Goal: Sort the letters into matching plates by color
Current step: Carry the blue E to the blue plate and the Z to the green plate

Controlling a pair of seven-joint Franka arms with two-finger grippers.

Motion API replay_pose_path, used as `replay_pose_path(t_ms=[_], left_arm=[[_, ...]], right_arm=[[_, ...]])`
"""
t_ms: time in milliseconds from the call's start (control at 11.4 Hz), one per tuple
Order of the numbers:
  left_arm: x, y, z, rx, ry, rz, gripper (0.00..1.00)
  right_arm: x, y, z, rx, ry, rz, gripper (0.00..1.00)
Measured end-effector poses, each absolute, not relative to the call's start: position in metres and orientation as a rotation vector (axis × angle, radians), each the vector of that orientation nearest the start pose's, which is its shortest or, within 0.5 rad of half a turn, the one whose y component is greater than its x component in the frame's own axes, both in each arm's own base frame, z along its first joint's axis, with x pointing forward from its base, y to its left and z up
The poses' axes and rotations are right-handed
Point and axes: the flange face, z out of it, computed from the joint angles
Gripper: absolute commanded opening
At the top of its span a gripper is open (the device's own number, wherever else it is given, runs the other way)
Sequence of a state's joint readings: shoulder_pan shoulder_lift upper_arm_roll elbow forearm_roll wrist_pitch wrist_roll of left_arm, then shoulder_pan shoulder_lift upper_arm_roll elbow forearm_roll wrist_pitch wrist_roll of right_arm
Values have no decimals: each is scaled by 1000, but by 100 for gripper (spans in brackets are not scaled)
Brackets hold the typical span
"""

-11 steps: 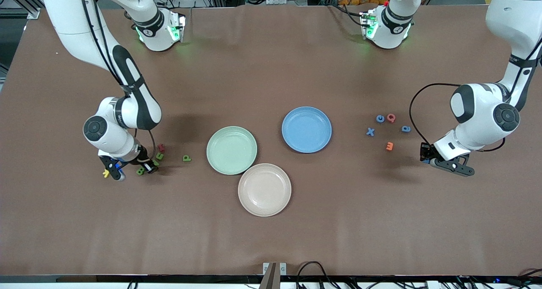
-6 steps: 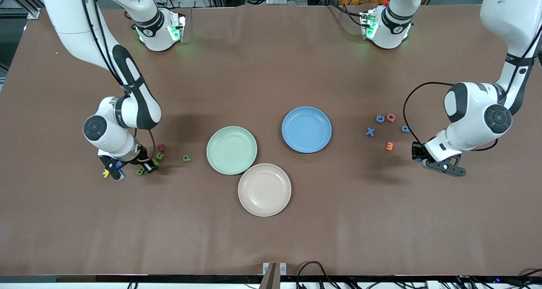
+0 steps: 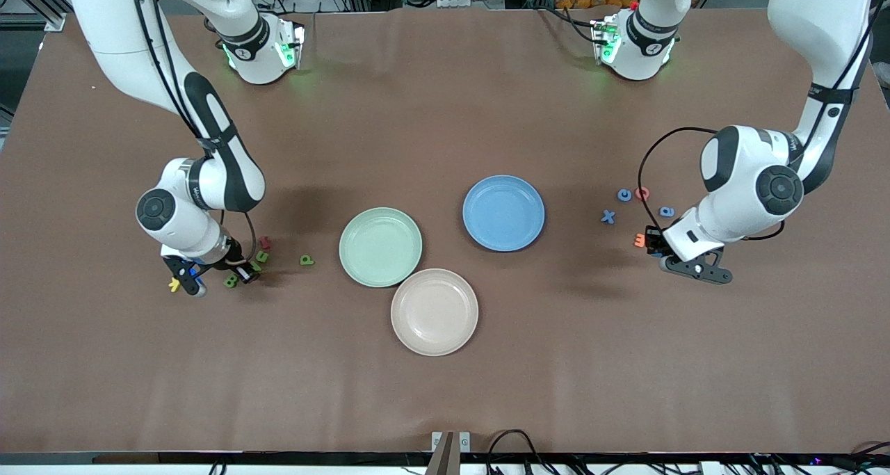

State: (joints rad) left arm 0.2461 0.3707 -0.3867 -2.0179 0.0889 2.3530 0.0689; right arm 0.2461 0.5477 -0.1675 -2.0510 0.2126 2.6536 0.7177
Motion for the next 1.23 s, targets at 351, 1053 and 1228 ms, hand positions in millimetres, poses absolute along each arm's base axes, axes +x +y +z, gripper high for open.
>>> replay_pose_path(t_ms=[351,1053,1228], left_arm=[[588,-119,285,-3225,294,16,0],[551,-237,286,-3238,84,63,0],[540,-263,286,-3237,22,74,0]], right_arm=[[601,44,201,-2941,974,-2,32],[610,87,235,-3021,588,12,32],[608,109,236,-3026,553,12,32]])
